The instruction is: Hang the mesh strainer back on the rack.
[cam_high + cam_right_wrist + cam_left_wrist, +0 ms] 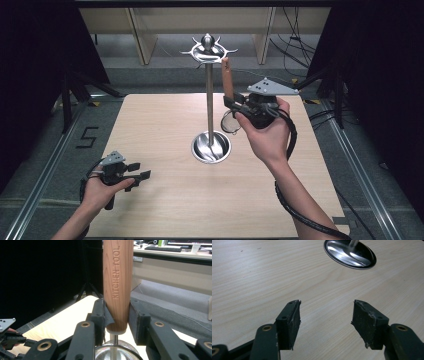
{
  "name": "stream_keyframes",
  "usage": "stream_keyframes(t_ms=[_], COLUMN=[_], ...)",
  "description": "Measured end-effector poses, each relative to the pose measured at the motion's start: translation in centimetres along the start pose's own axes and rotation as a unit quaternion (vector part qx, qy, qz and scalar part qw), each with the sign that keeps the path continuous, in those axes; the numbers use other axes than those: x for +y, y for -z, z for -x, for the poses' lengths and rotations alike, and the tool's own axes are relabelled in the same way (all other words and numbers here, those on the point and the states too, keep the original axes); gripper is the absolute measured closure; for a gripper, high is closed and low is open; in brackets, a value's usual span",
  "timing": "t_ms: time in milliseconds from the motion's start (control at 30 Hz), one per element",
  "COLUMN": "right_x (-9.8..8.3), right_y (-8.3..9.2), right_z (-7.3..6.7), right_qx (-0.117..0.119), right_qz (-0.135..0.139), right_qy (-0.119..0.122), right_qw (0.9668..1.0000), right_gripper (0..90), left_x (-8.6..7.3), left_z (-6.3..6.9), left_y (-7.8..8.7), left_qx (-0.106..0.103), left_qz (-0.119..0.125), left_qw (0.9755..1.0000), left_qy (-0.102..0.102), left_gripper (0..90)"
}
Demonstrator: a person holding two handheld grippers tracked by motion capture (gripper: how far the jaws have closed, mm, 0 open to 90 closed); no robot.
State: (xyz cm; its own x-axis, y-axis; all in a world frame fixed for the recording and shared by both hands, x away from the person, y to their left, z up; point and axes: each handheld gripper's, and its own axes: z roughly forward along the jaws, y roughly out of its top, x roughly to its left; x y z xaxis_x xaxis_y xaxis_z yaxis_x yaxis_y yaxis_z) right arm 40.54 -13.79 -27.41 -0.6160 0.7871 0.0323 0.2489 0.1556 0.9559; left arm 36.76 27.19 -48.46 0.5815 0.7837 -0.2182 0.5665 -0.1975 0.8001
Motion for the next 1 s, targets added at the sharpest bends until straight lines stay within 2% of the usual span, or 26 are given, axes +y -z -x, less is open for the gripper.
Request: stream_keyframes(t_ms=[67, 100, 367, 467, 600, 667, 800, 833, 900, 1000], right_x=[0.0, 0.0, 0.0, 0.0, 0.0, 0.0, -0.1, -0.1, -0.2, -0.2], right_y=[-0.2, -0.2, -0.5, -0.6, -0.9, -1.0, -1.3, -1.3, -1.5, -1.6], right_z=[0.0, -0.1, 0.0, -0.1, 0.0, -0.2, -0.2, -0.3, -0.3, -0.5], right_qx=[0.002, 0.003, 0.0, 0.001, -0.001, 0.003, -0.002, 0.0, -0.001, -0.002], right_qz=[0.003, -0.001, 0.001, -0.005, 0.002, -0.002, 0.001, -0.005, 0.002, -0.005], right_qy=[0.003, -0.005, -0.001, -0.011, -0.001, -0.014, -0.01, -0.019, -0.011, -0.024], right_qw=[1.0, 1.0, 1.0, 0.9999, 1.0, 0.9999, 0.9999, 0.9998, 0.9999, 0.9997], right_gripper=[69.4, 69.4, 69.4, 69.4, 69.3, 69.3, 69.2, 69.2, 69.1, 69.0], left_x=[0.0, 0.0, 0.0, 0.0, 0.0, 0.0, 0.0, 0.0, 0.0, 0.0], left_z=[0.0, 0.0, 0.0, 0.0, 0.0, 0.0, 0.1, 0.1, 0.1, 0.1], left_y=[0.0, 0.0, 0.0, 0.0, 0.0, 0.0, 0.0, 0.0, 0.0, 0.0], left_qx=[0.0, -0.001, 0.0, -0.001, -0.001, -0.002, -0.002, -0.003, -0.004, -0.004], left_qz=[0.0, 0.001, -0.001, -0.001, -0.001, 0.0, 0.002, 0.004, 0.003, 0.004], left_qw=[1.0, 1.0, 1.0, 1.0, 1.0, 1.0, 1.0, 1.0, 1.0, 1.0], left_qy=[0.0, 0.0, -0.002, -0.002, -0.002, -0.002, -0.002, 0.0, 0.001, 0.001], left_gripper=[38.3, 38.3, 38.3, 38.3, 38.3, 38.3, 38.3, 38.3, 38.3, 38.3])
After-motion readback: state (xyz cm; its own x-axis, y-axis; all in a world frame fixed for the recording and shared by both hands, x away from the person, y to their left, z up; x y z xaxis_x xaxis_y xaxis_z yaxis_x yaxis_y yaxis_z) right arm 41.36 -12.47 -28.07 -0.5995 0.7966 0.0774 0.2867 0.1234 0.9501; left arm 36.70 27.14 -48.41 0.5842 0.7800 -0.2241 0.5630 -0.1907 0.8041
